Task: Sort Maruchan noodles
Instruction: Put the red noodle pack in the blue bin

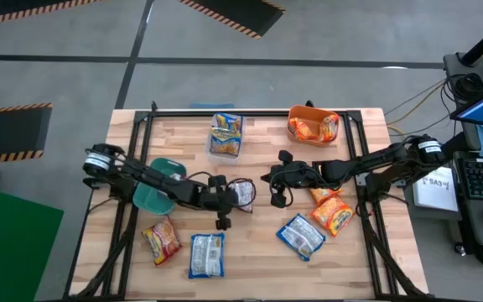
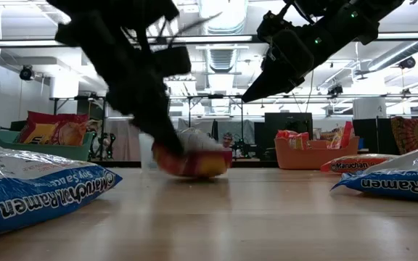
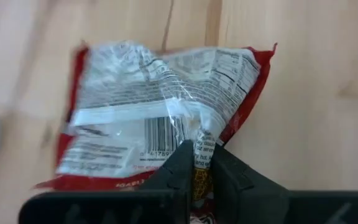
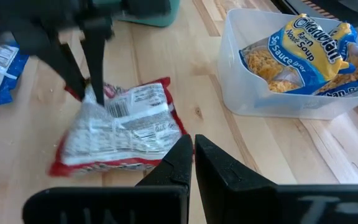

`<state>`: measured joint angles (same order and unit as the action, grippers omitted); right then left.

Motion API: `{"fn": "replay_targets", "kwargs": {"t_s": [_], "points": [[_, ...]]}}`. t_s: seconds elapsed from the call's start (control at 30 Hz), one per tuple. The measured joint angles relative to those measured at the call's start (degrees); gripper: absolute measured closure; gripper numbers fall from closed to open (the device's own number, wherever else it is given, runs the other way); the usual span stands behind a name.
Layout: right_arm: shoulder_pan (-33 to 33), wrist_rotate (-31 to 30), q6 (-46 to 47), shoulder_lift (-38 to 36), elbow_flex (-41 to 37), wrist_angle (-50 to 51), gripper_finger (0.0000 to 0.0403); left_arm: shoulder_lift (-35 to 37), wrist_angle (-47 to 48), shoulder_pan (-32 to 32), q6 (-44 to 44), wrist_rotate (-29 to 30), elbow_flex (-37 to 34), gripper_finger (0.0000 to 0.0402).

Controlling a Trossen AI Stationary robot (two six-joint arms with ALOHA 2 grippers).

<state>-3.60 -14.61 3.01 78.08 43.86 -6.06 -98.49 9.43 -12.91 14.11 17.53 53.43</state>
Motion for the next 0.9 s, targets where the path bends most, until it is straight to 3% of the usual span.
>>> {"fn": "replay_targets", "kwargs": {"t_s": [0.17, 0.4, 0.67, 0.9], "points": [[0.0, 0.0, 0.0, 0.0, 0.0, 0.0, 0.0394, 7.6, 0.2, 0.2, 0.3, 2.9, 0.0, 0.0396], [0.0, 0.0, 0.0, 0.0, 0.0, 0.0, 0.0394, 22.8, 5.6, 0.3, 8.2, 11.7, 0.0, 0.0398], [0.0, 0.0, 0.0, 0.0, 0.0, 0.0, 0.0394, 42.0, 29.7, 0.3, 34.6, 20.0, 0.2, 0.0398], [0.0, 0.0, -0.1, 0.0, 0.0, -0.2, 0.0394, 49.4, 53.6, 0.3, 57.0, 19.1, 0.1, 0.0398]]}}
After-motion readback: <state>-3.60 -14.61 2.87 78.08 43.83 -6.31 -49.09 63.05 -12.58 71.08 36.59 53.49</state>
